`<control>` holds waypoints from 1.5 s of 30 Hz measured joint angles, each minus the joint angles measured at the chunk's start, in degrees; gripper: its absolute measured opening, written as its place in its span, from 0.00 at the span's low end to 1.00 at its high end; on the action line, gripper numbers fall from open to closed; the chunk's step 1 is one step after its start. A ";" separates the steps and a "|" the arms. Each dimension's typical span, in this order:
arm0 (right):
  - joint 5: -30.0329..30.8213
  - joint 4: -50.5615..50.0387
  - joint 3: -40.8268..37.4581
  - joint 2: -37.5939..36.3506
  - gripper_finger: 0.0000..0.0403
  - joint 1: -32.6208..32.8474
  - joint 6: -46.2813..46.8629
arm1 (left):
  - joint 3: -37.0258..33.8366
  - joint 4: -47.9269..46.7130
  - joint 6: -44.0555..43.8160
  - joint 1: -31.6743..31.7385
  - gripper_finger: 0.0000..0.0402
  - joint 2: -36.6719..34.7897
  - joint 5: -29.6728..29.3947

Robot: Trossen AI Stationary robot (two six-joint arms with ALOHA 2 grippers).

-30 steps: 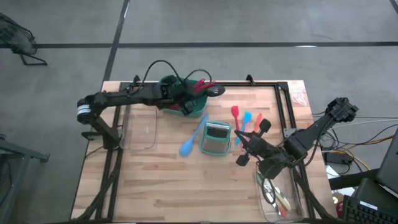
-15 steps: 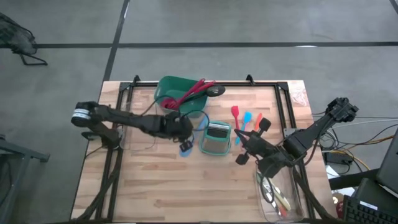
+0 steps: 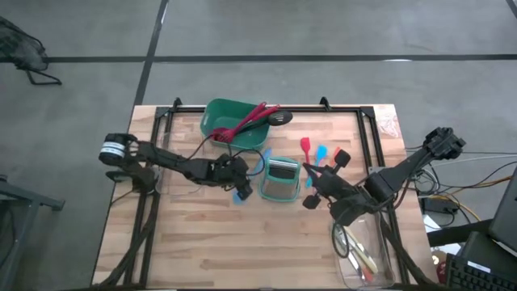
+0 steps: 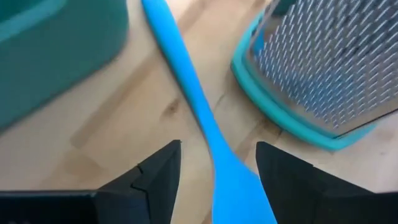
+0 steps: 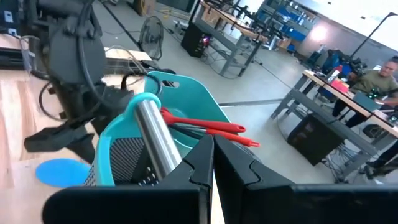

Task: Pick & Place Kitchen Items
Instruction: Put the blue spoon into the green bin

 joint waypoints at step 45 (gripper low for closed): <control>-0.13 -0.55 0.00 0.33 0.02 -0.53 -1.07 | 2.68 4.07 0.37 -1.45 0.11 9.19 -0.34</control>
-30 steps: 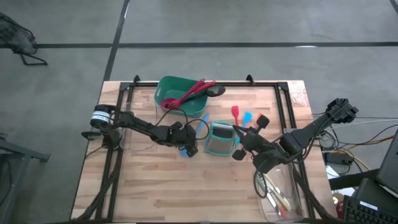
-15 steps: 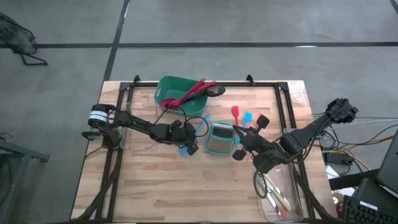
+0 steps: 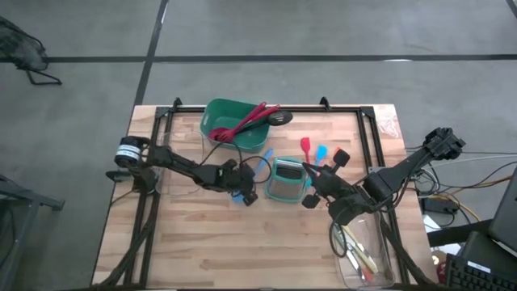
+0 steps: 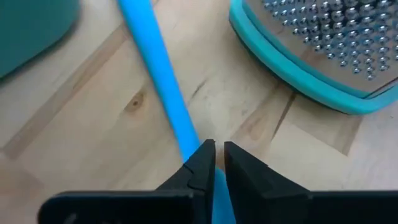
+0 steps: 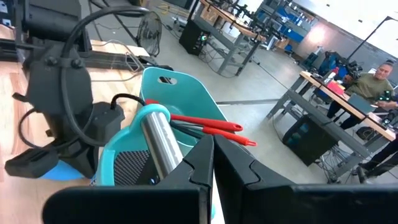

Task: Pick & Place Kitchen Items
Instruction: Put the blue spoon into the green bin

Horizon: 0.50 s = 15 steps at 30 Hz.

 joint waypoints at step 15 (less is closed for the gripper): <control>0.00 0.32 0.00 0.00 0.02 -0.02 -0.85 | 0.54 -5.12 -6.48 -1.94 0.28 4.34 5.78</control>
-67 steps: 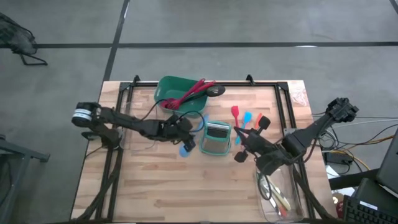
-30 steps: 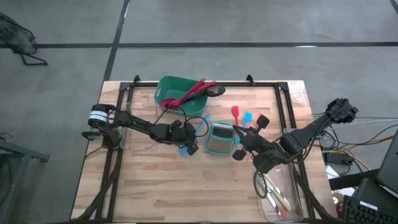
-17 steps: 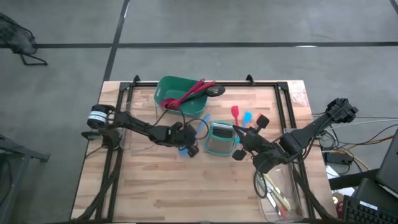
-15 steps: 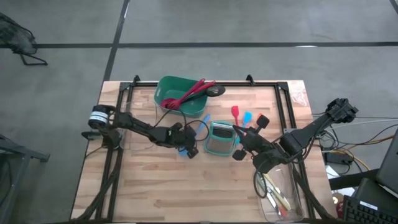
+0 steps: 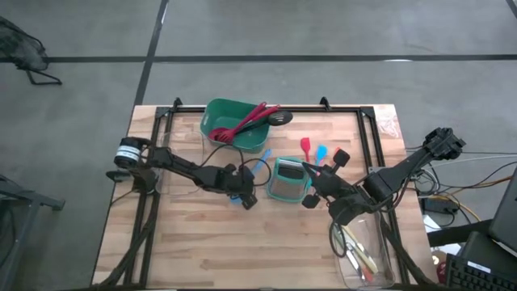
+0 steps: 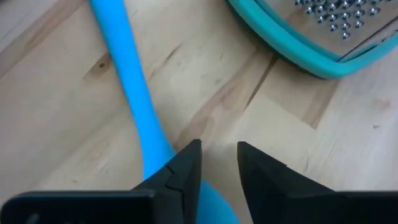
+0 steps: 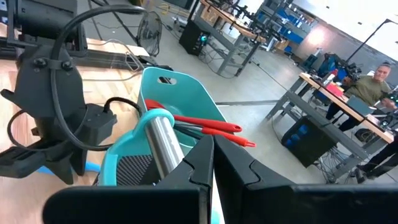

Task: Pick & Place Kitchen Items
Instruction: Put the blue spoon into the green bin

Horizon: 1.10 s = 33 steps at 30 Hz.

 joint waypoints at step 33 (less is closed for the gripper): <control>-0.02 0.31 0.00 0.00 0.02 -0.66 -0.02 | -6.34 -6.79 -5.52 1.01 0.26 -6.80 1.30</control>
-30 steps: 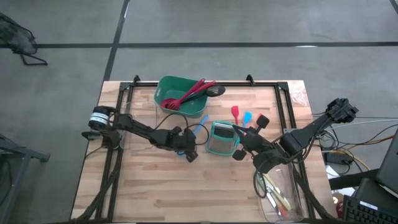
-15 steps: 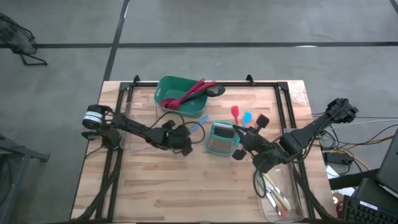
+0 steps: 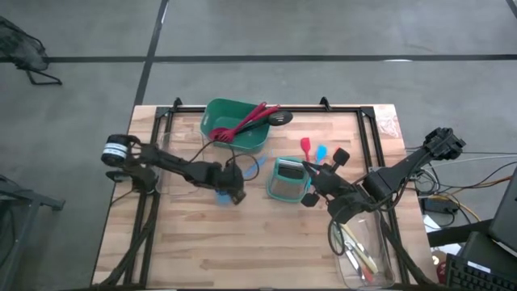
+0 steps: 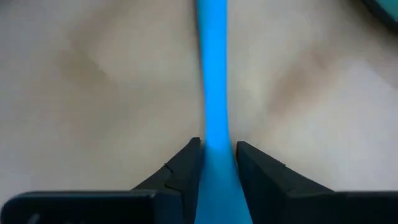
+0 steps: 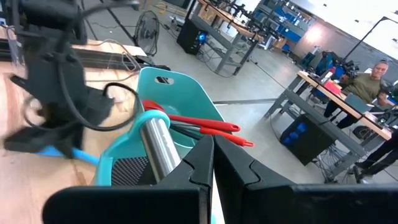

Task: Pick & Place Kitchen Items
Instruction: Put the blue spoon into the green bin

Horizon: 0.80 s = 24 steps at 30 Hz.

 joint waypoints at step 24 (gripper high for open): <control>-0.33 0.94 0.00 0.11 0.02 -0.22 -0.63 | 0.41 -0.22 -2.39 -10.50 0.22 -20.28 6.49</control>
